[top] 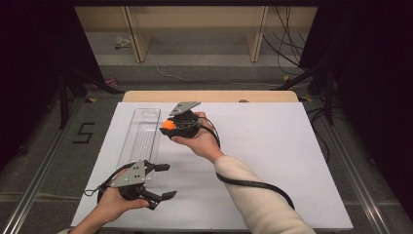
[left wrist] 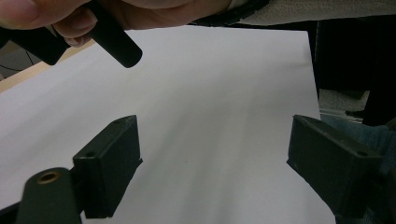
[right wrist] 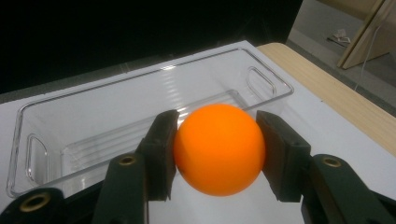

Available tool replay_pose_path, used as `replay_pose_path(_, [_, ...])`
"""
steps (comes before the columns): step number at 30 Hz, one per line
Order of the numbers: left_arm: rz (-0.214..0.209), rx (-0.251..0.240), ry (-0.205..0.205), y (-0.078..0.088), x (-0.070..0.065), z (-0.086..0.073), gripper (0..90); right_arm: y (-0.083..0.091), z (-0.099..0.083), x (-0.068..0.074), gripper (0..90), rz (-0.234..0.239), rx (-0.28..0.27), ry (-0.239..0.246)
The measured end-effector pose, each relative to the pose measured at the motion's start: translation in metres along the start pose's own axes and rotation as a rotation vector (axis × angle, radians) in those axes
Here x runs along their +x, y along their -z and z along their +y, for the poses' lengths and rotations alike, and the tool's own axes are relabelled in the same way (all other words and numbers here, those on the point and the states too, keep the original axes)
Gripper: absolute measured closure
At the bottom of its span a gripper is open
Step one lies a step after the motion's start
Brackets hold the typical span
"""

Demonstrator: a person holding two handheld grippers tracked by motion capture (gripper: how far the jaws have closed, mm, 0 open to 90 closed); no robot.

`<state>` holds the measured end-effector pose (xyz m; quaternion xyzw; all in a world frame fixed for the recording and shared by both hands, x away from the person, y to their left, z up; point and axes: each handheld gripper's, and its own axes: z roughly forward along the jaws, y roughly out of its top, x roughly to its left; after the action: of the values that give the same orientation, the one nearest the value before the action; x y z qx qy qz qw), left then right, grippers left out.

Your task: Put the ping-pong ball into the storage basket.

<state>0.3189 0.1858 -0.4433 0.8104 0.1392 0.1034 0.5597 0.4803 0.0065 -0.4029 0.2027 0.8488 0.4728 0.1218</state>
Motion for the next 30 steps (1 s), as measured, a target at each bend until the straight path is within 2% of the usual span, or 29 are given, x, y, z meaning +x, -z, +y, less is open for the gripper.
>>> replay_pose_path(30, [-0.004, 0.003, 0.002, 0.000, -0.001, 0.000, 16.6, -0.013, 0.008, 0.006, 51.4, 0.016, 0.007, 0.008])
